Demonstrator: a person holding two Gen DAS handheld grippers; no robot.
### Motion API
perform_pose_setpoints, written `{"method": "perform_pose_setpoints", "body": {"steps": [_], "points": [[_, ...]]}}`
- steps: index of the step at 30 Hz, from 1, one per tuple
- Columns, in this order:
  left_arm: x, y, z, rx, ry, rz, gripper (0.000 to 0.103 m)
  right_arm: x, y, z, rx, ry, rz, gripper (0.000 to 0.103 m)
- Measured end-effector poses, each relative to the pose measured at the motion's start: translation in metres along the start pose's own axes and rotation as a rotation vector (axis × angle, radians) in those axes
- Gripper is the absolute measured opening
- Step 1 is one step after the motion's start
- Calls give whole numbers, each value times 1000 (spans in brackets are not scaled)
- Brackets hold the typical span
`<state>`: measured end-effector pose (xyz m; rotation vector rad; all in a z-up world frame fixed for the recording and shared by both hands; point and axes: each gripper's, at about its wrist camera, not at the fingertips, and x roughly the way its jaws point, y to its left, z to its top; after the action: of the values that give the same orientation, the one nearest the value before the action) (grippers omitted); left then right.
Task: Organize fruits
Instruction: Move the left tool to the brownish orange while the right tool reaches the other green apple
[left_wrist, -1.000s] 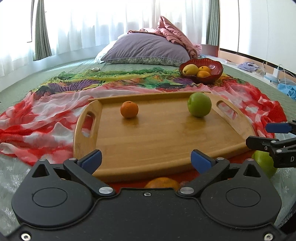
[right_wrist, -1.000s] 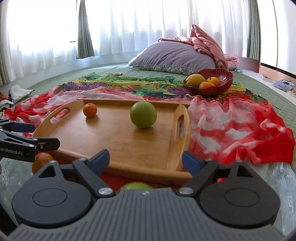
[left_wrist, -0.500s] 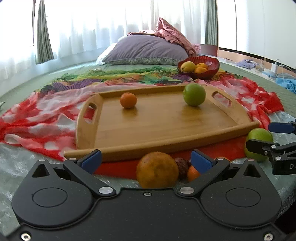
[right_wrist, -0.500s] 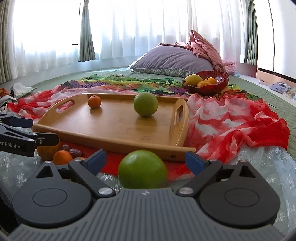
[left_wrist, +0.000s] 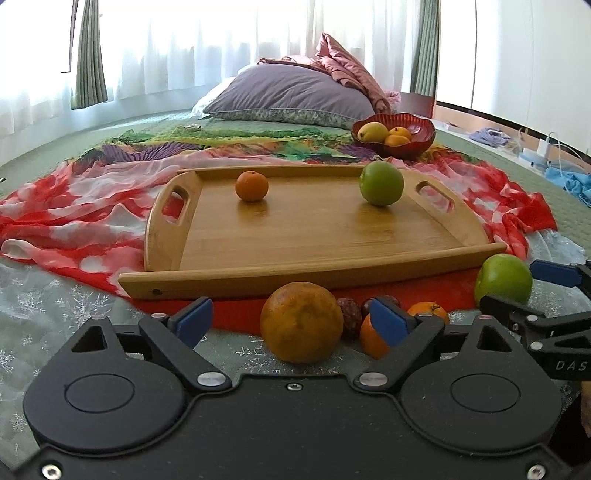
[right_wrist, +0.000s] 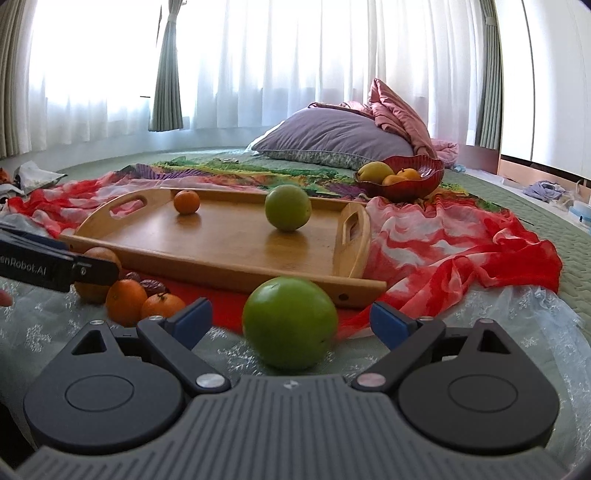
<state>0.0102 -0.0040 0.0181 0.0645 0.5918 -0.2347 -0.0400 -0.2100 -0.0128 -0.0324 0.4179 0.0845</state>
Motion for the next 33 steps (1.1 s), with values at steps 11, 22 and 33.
{"method": "perform_pose_setpoints", "body": {"steps": [11, 22, 33], "points": [[-7, 0, -4, -17, 16, -37, 60, -3, 6, -5, 0, 5, 27, 92], [-4, 0, -8, -31, 31, -49, 54, -4, 6, -5, -13, 8, 22, 80], [1, 3, -10, -50, 38, -49, 50, 3, 1, -8, 9, 33, 5, 66]]}}
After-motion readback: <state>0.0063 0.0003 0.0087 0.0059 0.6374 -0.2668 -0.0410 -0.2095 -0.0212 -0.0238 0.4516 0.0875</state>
